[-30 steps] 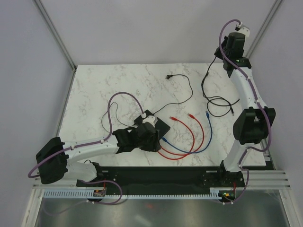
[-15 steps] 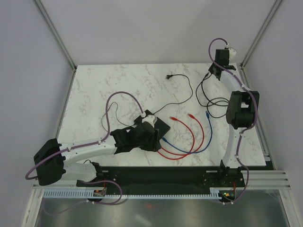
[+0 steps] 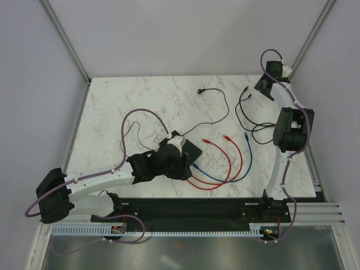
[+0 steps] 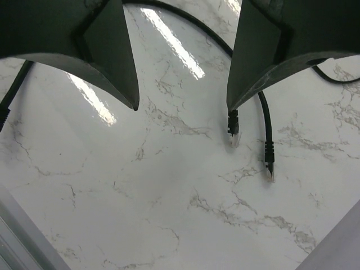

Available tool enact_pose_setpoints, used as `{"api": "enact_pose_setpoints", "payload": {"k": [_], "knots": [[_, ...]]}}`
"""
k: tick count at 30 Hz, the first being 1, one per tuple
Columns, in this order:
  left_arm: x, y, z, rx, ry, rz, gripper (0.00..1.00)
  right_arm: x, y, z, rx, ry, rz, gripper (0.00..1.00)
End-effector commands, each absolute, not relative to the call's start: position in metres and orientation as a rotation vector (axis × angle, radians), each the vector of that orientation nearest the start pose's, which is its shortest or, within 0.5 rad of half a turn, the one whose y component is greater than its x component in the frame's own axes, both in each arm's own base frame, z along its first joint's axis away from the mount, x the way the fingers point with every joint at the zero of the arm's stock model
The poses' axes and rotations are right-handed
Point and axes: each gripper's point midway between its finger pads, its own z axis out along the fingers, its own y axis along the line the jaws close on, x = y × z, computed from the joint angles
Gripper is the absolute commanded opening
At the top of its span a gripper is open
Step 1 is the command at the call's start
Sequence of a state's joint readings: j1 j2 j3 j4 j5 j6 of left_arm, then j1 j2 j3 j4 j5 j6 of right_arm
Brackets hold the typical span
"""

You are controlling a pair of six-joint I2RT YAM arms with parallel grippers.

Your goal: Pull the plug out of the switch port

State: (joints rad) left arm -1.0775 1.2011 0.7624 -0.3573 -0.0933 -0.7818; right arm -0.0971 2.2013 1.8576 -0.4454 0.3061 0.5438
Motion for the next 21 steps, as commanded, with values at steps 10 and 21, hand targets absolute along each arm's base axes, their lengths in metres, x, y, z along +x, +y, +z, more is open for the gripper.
{"api": "enact_pose_setpoints", "payload": {"k": [10, 21], "knots": [[0.144, -0.292, 0.147, 0.201, 2.424, -0.854, 0.60, 0.480, 0.010, 0.194, 0.609, 2.222, -0.025, 0.85], [0.144, -0.253, 0.146, 0.088, 2.430, -0.739, 0.61, 0.345, 0.128, 0.167, 0.128, 2.311, 0.557, 0.98]]}}
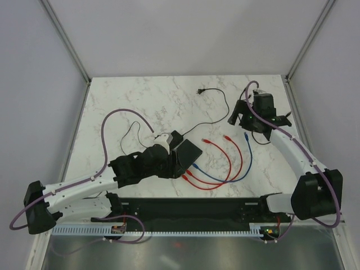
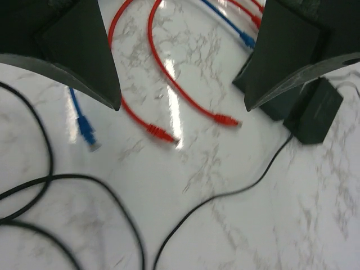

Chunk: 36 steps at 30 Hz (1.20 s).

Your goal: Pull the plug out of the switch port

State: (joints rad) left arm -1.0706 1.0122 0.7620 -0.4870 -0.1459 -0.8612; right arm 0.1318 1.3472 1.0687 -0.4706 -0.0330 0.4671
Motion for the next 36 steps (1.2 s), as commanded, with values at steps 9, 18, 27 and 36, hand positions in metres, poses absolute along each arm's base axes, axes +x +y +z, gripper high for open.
{"api": "enact_pose_setpoints", "payload": {"k": [9, 18, 27, 36], "knots": [[0.160, -0.258, 0.138, 0.070, 2.428, -0.646, 0.61, 0.277, 0.188, 0.130, -0.146, 2.309, 0.827, 0.82], [0.175, -0.263, 0.122, 0.119, 2.420, -0.559, 0.61, 0.234, 0.227, 0.104, -0.245, 2.296, 1.132, 0.70], [0.195, -0.275, 0.092, 0.115, 2.408, -0.573, 0.59, 0.226, 0.240, 0.091, -0.202, 2.273, 1.185, 0.61], [0.209, -0.282, 0.073, 0.143, 2.403, -0.645, 0.57, 0.220, 0.253, 0.062, -0.168, 2.342, 1.217, 0.57]]}}
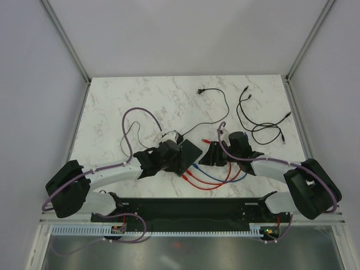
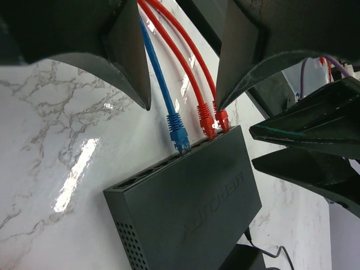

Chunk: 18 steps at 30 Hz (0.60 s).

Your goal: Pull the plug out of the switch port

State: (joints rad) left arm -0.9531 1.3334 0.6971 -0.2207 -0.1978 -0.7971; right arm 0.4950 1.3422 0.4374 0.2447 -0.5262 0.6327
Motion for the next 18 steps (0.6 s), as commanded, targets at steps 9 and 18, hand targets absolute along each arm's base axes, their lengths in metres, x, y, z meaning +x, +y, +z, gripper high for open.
{"api": "enact_pose_setpoints", "payload": {"k": [9, 18], "knots": [[0.210, -0.280, 0.065, 0.133, 2.408, -0.729, 0.55, 0.219, 0.265, 0.043, -0.178, 2.383, 1.220, 0.51], [0.210, -0.287, 0.060, 0.144, 2.419, -0.752, 0.55, 0.226, 0.270, 0.034, -0.170, 2.400, 1.216, 0.46]]}}
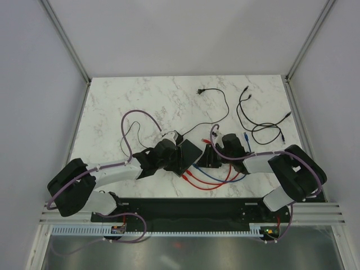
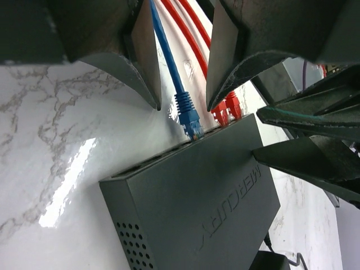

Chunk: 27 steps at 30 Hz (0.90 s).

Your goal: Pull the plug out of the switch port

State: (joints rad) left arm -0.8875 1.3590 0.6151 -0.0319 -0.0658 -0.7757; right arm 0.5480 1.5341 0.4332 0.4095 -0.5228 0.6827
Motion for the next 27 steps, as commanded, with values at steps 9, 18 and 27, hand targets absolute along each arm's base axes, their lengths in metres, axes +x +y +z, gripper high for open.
{"api": "enact_pose_setpoints", "payload": {"k": [9, 18, 27], "knots": [[0.209, -0.285, 0.059, 0.143, 2.419, -0.746, 0.54, 0.230, 0.271, 0.030, -0.179, 2.407, 1.204, 0.45], [0.209, -0.286, 0.057, 0.148, 2.428, -0.745, 0.54, 0.230, 0.274, 0.020, -0.196, 2.433, 1.200, 0.45], [0.210, -0.286, 0.056, 0.146, 2.432, -0.739, 0.54, 0.225, 0.274, 0.017, -0.230, 2.444, 1.180, 0.37]]}}
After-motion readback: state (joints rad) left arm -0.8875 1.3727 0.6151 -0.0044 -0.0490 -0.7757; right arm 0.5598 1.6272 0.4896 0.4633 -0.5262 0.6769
